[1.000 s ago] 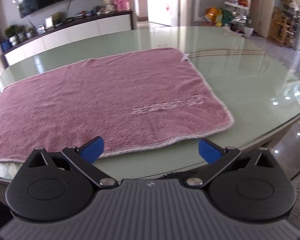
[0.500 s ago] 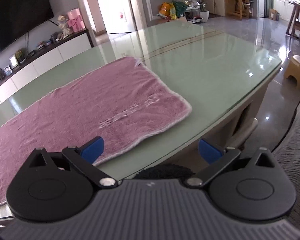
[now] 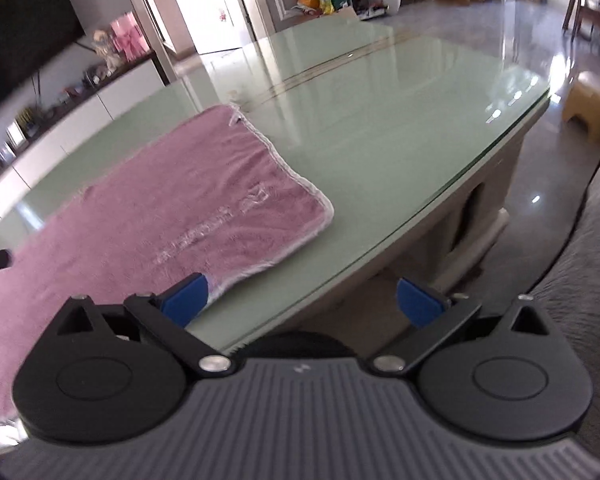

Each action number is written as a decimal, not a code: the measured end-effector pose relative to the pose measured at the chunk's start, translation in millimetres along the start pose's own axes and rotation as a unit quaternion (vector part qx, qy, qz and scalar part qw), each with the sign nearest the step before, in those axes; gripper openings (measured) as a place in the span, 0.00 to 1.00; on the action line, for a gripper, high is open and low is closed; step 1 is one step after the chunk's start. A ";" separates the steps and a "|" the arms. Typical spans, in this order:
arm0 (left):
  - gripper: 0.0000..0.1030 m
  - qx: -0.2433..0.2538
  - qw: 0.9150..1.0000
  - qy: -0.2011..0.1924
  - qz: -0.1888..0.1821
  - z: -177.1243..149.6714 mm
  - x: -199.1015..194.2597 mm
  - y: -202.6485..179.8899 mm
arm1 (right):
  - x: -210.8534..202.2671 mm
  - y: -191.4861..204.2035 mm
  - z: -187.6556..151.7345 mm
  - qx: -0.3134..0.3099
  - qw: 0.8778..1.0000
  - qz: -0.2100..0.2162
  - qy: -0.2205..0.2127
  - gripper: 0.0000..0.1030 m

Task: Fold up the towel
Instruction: 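Carry both open grippers around the table to the towel's other side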

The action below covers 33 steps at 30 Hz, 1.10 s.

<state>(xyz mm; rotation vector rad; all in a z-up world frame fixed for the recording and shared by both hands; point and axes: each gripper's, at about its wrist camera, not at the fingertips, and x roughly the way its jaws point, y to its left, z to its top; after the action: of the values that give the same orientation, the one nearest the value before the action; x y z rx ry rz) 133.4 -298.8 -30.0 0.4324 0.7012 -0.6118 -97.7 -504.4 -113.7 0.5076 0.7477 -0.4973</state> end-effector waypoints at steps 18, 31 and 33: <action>0.98 0.288 0.933 -0.010 -0.217 189.3 185.1 -89.3 | 43.2 1.8 46.1 0.015 0.999 0.005 0.047 0.70; 0.80 0.368 0.882 0.116 -0.272 246.1 314.2 -114.6 | 65.3 -21.6 65.0 0.041 0.995 0.057 0.071 0.57; 0.79 0.383 0.879 0.125 -0.256 252.4 325.0 -115.2 | 66.3 -21.9 67.3 0.041 0.994 0.069 0.069 0.57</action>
<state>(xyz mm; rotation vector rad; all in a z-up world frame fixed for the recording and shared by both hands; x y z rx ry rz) 371.8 -645.5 -104.3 1.0946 0.8095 -1.3669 -34.6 -577.0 -125.9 0.6707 0.8200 -0.3689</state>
